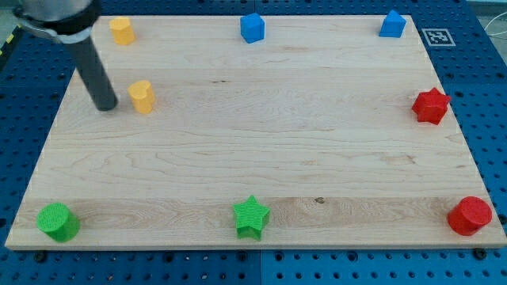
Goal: Move your arm towards yellow hexagon
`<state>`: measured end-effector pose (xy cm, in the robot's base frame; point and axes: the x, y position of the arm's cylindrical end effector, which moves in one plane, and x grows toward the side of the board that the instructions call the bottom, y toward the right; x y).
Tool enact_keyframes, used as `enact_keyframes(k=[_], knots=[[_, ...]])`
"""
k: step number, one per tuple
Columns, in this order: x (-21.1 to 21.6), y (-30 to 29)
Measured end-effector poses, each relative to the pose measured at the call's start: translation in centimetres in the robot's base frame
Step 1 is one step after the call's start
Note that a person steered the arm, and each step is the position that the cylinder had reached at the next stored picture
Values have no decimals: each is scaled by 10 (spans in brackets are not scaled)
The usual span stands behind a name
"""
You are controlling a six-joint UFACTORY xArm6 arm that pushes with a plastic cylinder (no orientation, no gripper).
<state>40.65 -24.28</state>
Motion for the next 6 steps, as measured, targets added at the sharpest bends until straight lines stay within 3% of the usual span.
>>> enact_keyframes(k=[1, 3, 5, 6], knots=[[-31, -47], [-66, -62], [-203, -61], [-214, -22]])
